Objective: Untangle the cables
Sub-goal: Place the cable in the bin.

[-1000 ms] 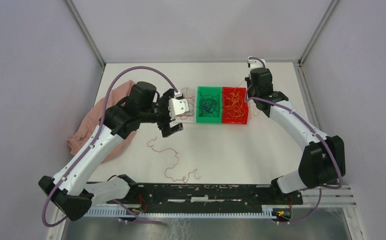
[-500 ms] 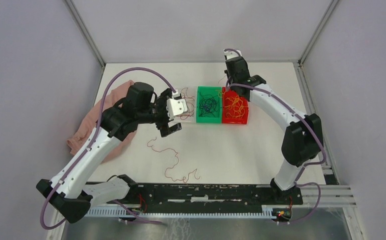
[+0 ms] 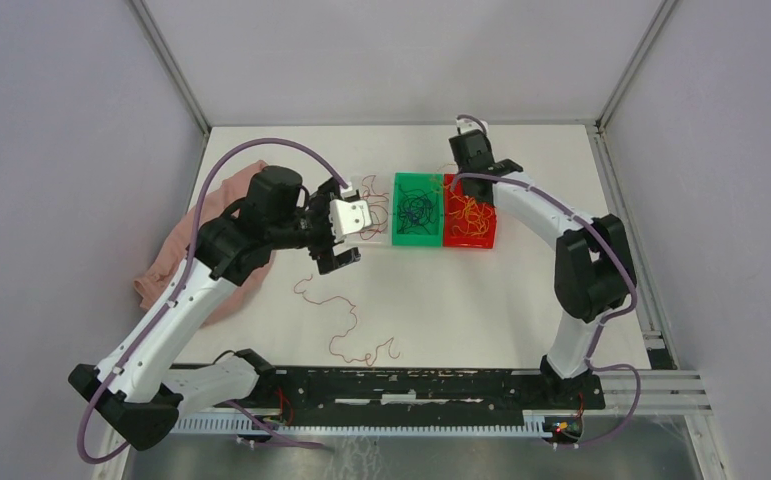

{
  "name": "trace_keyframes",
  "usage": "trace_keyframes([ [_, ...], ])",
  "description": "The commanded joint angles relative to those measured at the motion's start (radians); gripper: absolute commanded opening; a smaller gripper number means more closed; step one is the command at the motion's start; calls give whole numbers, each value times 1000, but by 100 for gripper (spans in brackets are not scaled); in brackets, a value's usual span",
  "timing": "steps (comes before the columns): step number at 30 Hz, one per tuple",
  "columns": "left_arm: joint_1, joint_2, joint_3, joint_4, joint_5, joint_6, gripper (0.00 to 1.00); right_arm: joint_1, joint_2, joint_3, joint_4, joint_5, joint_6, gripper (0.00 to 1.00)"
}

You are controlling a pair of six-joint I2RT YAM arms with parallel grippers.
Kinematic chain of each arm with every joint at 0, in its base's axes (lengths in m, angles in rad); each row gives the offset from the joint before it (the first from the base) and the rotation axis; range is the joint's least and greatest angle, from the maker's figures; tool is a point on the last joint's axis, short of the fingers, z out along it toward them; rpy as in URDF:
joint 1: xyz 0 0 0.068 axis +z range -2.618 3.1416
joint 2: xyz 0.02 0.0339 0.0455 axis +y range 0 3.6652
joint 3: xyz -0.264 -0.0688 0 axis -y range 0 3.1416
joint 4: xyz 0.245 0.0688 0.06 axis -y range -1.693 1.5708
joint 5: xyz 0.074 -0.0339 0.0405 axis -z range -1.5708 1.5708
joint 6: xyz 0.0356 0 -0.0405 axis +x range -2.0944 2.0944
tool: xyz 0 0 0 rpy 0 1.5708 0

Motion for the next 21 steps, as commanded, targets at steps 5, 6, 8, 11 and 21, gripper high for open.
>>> trace_keyframes([
  [5, 4, -3, 29, 41, 0, 34, 97, -105, -180, -203, 46, 47, 180, 0],
  [6, 4, -2, 32, 42, -1, 34, 97, -108, -185, -214, 45, 42, 187, 0],
  [8, 4, 2, 36, 42, 0, 32, 96, -109, -184, -232, 55, 22, 186, 0],
  [11, 4, 3, 40, 41, -1, 31, 96, -107, -150, -222, 54, -30, 185, 0],
  [21, 4, 10, 41, 40, -10, 40, 96, -64, -79, -150, 40, -41, 180, 0],
])
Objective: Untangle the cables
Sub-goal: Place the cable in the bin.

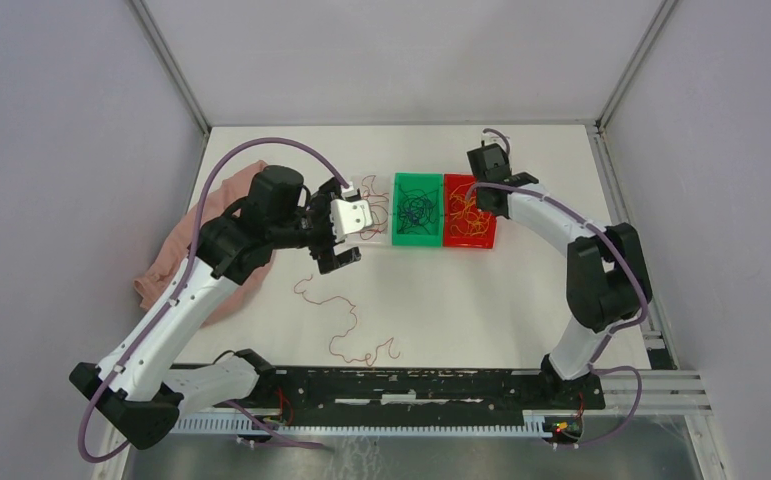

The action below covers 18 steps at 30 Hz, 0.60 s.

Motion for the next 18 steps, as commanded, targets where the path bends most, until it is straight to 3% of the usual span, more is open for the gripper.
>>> trace_keyframes([
  [1, 4, 5, 43, 38, -10, 37, 96, 20, 38, 85, 13, -7, 13, 0],
  [14, 4, 12, 50, -14, -5, 64, 97, 43, 269, 229, -15, 4, -40, 4],
  [15, 4, 14, 47, -26, -4, 67, 97, 43, 266, 234, -20, 4, -40, 7],
  [18, 8, 22, 31, -54, 7, 78, 99, 43, 213, 215, -2, 1, -34, 37],
])
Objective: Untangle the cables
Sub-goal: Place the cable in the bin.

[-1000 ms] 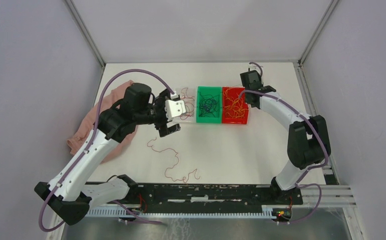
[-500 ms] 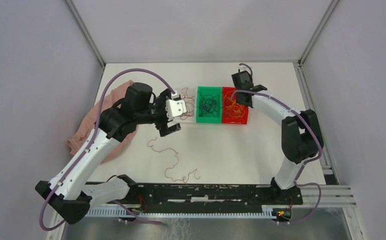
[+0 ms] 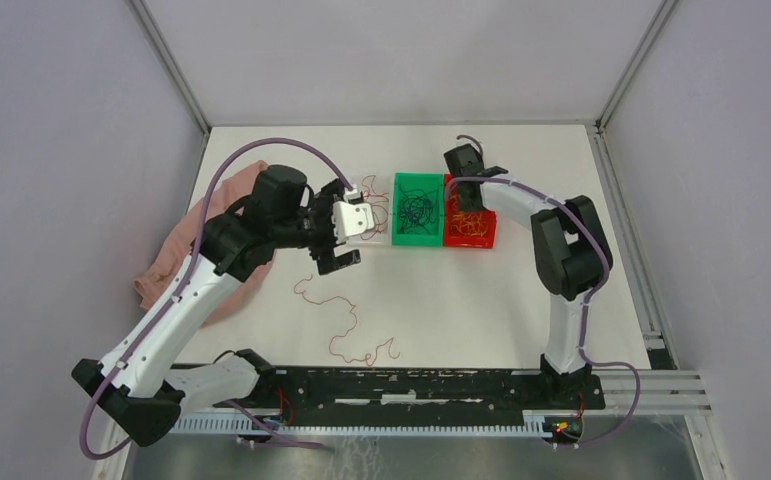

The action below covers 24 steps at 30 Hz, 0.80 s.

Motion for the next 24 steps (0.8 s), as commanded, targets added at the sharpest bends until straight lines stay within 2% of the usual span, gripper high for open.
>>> trace_keyframes([
  [1, 12, 10, 15, -35, 15, 49, 99, 3, -85, 31, 27, 6, -8, 44],
  [2, 19, 13, 12, -37, 23, 50, 99, 3, -103, 31, 30, 1, -11, 57],
  [3, 26, 19, 10, -40, 33, 49, 100, 4, -120, 38, 25, 0, -11, 66],
  [6, 52, 51, 18, -74, 61, 61, 100, 4, -170, 44, 28, -26, -13, 77],
  [7, 64, 59, 17, -88, 72, 69, 100, 3, -180, 48, 26, -33, -14, 95],
  [8, 75, 66, 16, -106, 83, 82, 100, 4, -190, 56, 19, -43, -13, 99],
  [14, 98, 74, -57, -147, 85, 187, 100, 3, -255, 34, 27, -88, 10, 100],
  [19, 114, 87, -49, -129, 102, 174, 99, -1, -277, 12, 36, -115, 27, 99],
  [22, 115, 85, -53, -123, 108, 172, 99, -23, -298, -24, 78, -208, 58, 99],
  [24, 115, 78, -74, -122, 105, 187, 99, -51, -307, -55, 110, -311, 88, 91],
])
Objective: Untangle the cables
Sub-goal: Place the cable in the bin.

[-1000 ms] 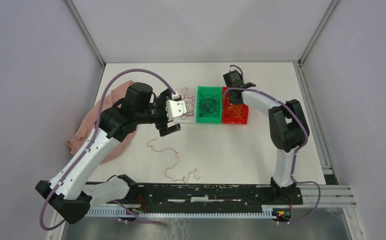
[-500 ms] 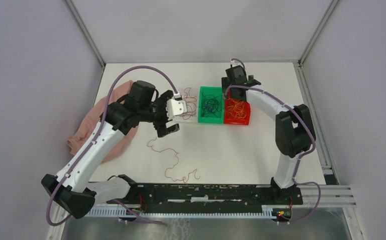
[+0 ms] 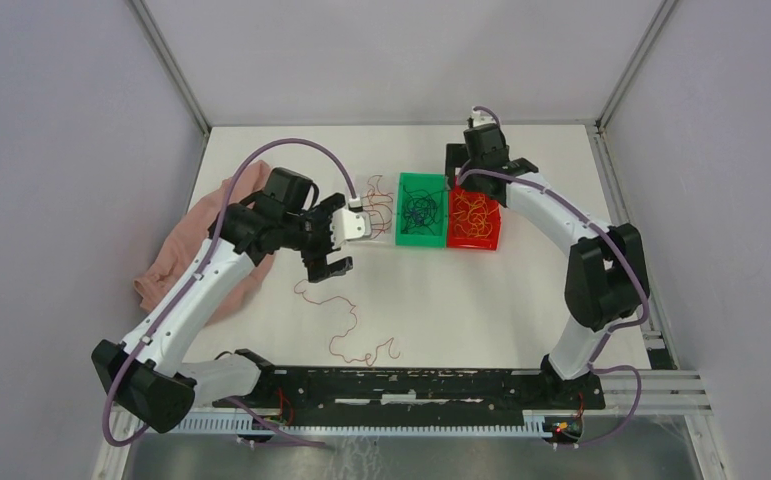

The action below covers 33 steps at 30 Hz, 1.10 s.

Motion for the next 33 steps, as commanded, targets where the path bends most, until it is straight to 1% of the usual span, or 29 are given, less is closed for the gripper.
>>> trace_keyframes([
  [1, 3, -18, -25, 18, 37, 68, 99, -46, -60, -51, 81, -180, 68, 83],
  [2, 5, -23, -43, 19, 38, 82, 99, -46, -64, -58, 82, -186, 69, 74],
  [3, 4, -27, -64, 19, 41, 99, 99, -46, -69, -67, 87, -187, 70, 61],
  [4, 4, -30, -85, 18, 45, 122, 99, -47, -75, -80, 98, -182, 71, 44],
  [5, 4, -30, -104, 18, 46, 140, 99, -47, -81, -94, 110, -164, 74, 32],
  [6, 4, -30, -123, 18, 46, 154, 98, -47, -82, -104, 116, -146, 77, 22],
  [7, 3, -27, -134, 11, 41, 170, 98, -46, -78, -111, 120, -129, 78, 14],
  [8, 3, -24, -147, 0, 28, 197, 98, -47, -71, -113, 113, -113, 80, 10],
  [11, 9, -35, -226, -10, -50, 300, 97, -48, -46, -113, 103, -118, 81, 9],
  [14, 13, -40, -300, -41, -72, 434, 97, -43, -69, -149, 148, -157, 105, 8],
  [17, 11, 9, -318, -17, -44, 451, 96, -32, -104, -178, 166, -159, 111, 13],
  [18, 7, 40, -310, -17, -35, 450, 96, -31, -120, -190, 175, -160, 113, 17],
  [19, 4, 73, -294, -17, -28, 444, 96, -33, -136, -202, 183, -160, 112, 33],
  [20, 0, 106, -279, -11, -20, 435, 95, -32, -156, -214, 192, -160, 105, 47],
  [21, -4, 138, -263, -2, -18, 424, 94, -31, -178, -228, 205, -160, 97, 66],
  [22, -10, 168, -252, 16, -22, 414, 93, -31, -202, -247, 225, -159, 89, 95],
  [23, -16, 194, -241, 31, -31, 414, 91, -32, -230, -267, 248, -155, 82, 99],
  [25, -21, 240, -228, 50, -53, 434, 86, -32, -291, -315, 312, -154, 83, 99],
  [27, -23, 282, -224, 58, -83, 453, 81, -37, -359, -375, 392, -156, 120, 99],
  [29, -23, 323, -225, 67, -114, 457, 74, -43, -423, -429, 450, -130, 192, 99],
  [31, -24, 354, -225, 77, -130, 447, 66, -48, -470, -471, 516, -184, 153, 99],
  [33, -23, 370, -232, 83, -124, 434, 59, -48, -497, -478, 528, -189, 148, 99],
])
